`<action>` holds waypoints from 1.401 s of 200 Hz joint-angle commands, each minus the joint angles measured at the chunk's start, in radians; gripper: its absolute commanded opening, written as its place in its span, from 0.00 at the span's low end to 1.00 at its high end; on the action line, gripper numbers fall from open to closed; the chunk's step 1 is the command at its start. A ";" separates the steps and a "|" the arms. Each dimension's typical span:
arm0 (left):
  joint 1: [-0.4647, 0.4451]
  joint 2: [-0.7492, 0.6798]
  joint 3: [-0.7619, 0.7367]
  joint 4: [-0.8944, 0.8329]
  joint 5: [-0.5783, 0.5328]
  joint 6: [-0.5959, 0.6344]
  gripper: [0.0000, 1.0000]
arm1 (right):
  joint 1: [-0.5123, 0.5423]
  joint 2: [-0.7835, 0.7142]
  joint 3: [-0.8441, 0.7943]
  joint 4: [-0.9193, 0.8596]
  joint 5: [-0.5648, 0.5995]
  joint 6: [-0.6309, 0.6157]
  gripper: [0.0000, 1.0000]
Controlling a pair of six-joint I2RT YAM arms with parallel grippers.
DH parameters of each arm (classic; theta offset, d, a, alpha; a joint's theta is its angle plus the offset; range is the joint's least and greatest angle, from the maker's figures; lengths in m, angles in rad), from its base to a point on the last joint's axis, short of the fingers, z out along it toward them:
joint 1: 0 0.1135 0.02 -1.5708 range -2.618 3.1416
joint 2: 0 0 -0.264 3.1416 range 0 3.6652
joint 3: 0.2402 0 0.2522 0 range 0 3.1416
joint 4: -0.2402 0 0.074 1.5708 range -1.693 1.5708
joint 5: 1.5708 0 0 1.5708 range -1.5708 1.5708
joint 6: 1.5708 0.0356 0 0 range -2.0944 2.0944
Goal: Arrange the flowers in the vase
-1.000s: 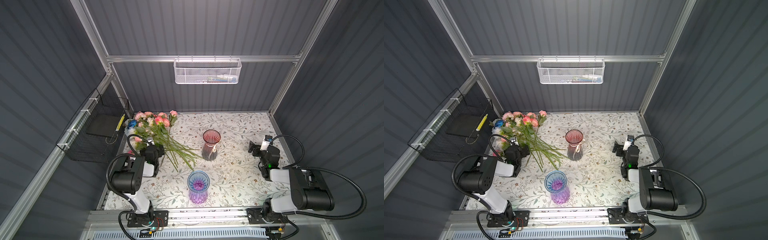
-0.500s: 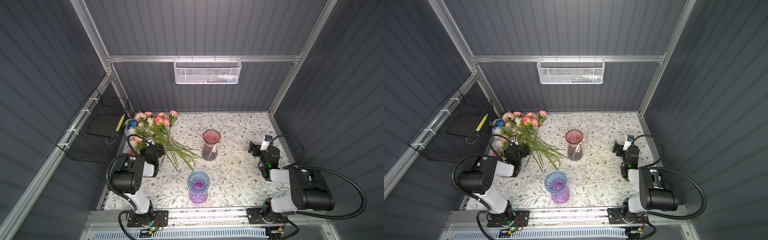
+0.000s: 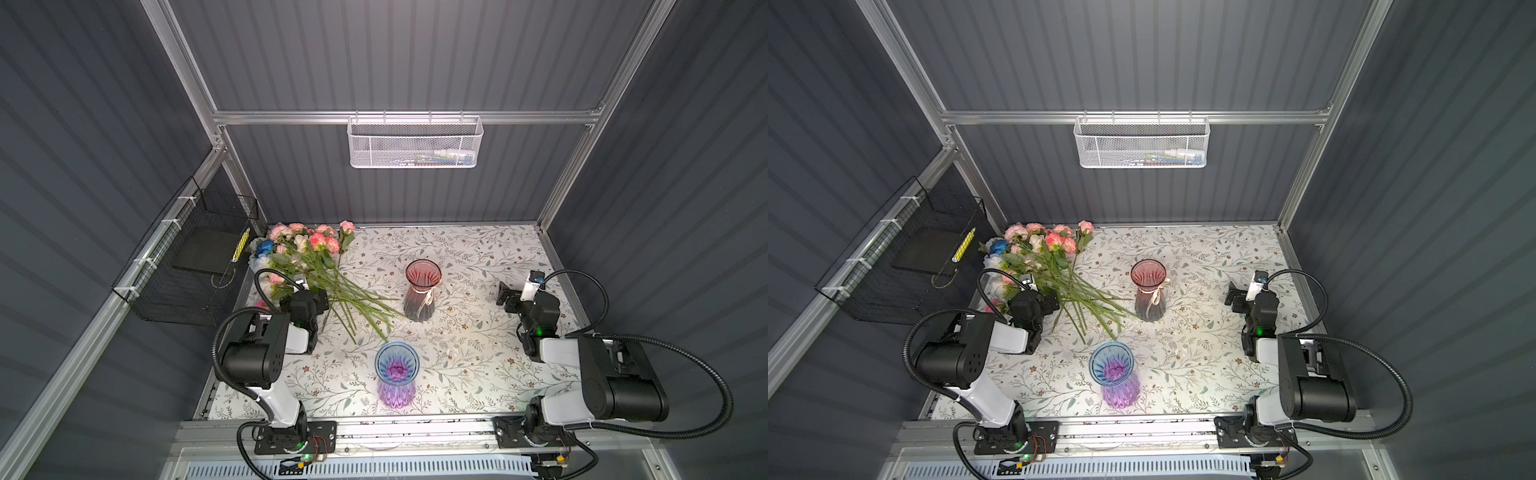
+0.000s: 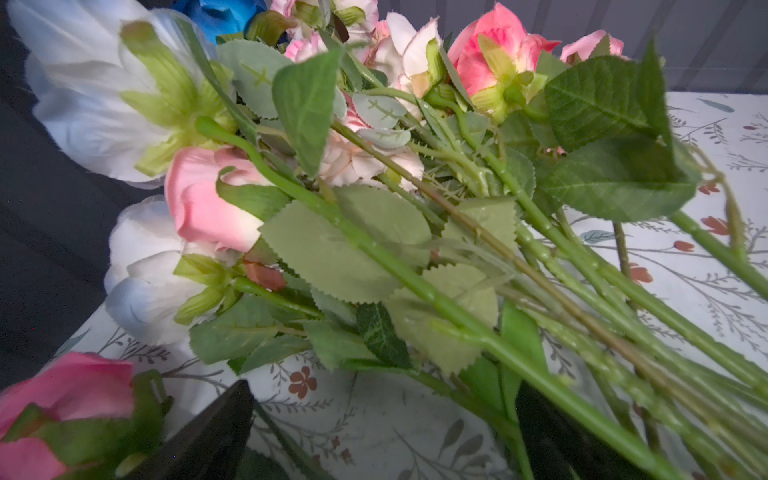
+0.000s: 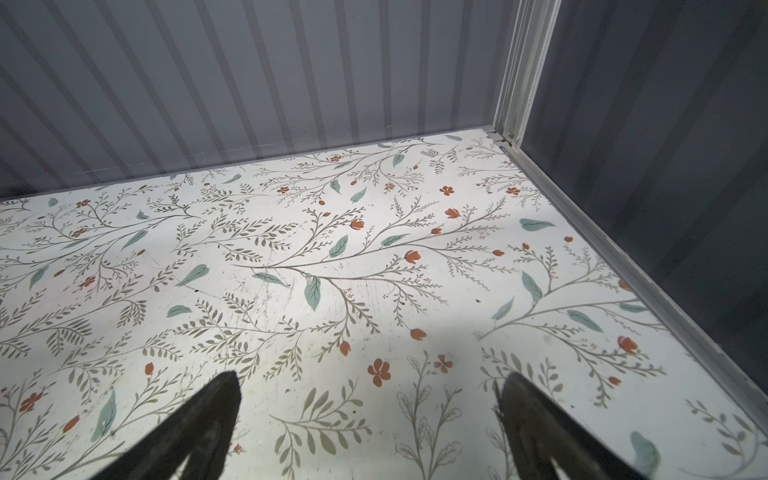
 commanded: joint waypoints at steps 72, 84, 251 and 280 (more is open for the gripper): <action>-0.006 -0.052 0.018 -0.060 -0.025 0.002 1.00 | -0.001 -0.016 0.002 0.022 0.017 0.011 0.99; -0.007 -0.091 0.055 -0.146 -0.072 -0.007 1.00 | -0.001 -0.063 0.000 -0.021 0.045 0.018 0.99; -0.005 -0.509 0.275 -0.658 0.177 -0.863 1.00 | -0.040 -0.407 0.204 -0.663 -0.015 0.717 0.99; -0.011 -0.512 0.288 -0.623 0.400 -0.901 1.00 | -0.044 -0.341 0.279 -0.737 -0.166 0.713 0.99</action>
